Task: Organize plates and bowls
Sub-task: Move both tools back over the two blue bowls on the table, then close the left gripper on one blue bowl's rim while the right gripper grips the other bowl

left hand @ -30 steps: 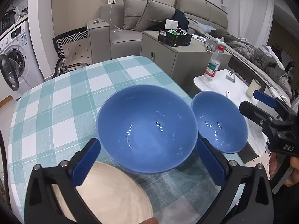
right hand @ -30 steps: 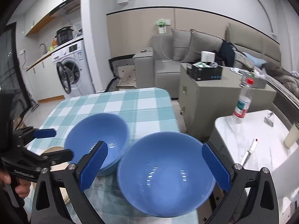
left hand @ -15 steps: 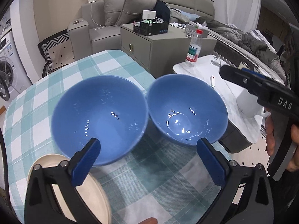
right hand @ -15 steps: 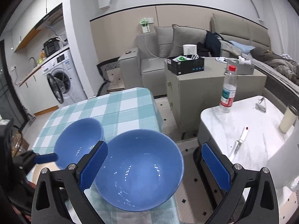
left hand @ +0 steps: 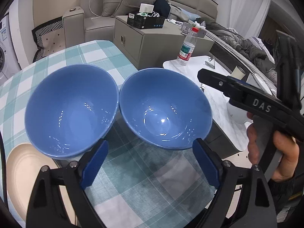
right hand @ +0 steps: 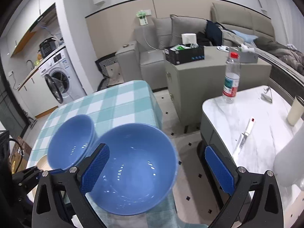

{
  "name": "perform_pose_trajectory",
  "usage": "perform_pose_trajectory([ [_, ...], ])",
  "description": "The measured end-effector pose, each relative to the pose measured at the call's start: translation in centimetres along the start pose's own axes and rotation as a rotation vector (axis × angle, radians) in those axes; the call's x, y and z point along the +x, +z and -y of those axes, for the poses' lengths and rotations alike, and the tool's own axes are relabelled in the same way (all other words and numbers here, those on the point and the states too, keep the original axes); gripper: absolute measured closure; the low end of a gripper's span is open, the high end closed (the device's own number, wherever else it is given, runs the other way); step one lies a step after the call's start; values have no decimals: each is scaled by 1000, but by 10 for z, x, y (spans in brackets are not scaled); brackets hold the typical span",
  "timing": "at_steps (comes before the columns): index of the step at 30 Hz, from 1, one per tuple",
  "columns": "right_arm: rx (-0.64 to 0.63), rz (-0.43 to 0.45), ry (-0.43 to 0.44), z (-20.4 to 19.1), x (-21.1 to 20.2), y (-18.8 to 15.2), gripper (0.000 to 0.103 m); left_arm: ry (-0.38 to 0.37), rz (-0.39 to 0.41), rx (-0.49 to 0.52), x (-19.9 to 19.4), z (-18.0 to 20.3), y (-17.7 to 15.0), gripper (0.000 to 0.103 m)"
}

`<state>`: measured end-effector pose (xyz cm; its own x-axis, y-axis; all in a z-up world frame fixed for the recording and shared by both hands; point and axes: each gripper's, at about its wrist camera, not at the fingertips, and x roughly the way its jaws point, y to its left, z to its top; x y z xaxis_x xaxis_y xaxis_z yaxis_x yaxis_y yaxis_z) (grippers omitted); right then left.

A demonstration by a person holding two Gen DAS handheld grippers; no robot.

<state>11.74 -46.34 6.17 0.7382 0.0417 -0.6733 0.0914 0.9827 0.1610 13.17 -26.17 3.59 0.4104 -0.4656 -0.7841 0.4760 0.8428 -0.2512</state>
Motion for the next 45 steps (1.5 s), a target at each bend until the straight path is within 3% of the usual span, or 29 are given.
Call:
perform_pose_trajectory([
  [8,52,-23,50,18,8,-2,1,-50,-26,-29,10,3,2,39],
  [15,38,-49,55,19,21,-6,2,0,-23,-23,20,9,2,39],
  [17,48,-68,57,21,31,-8,7,11,-26,-17,24,10,2,39],
  [19,55,-82,44,19,38,-9,21,17,-29,-19,28,10,2,39],
  [23,15,-92,50,8,45,-11,23,23,-29,-22,32,10,4,39],
  [28,29,-123,7,13,55,-13,33,43,-18,-33,36,6,4,39],
  [35,70,-128,4,31,57,-16,38,43,-10,-77,43,-3,5,48],
  [45,32,-147,16,30,59,-20,59,56,1,-76,46,-3,6,57],
])
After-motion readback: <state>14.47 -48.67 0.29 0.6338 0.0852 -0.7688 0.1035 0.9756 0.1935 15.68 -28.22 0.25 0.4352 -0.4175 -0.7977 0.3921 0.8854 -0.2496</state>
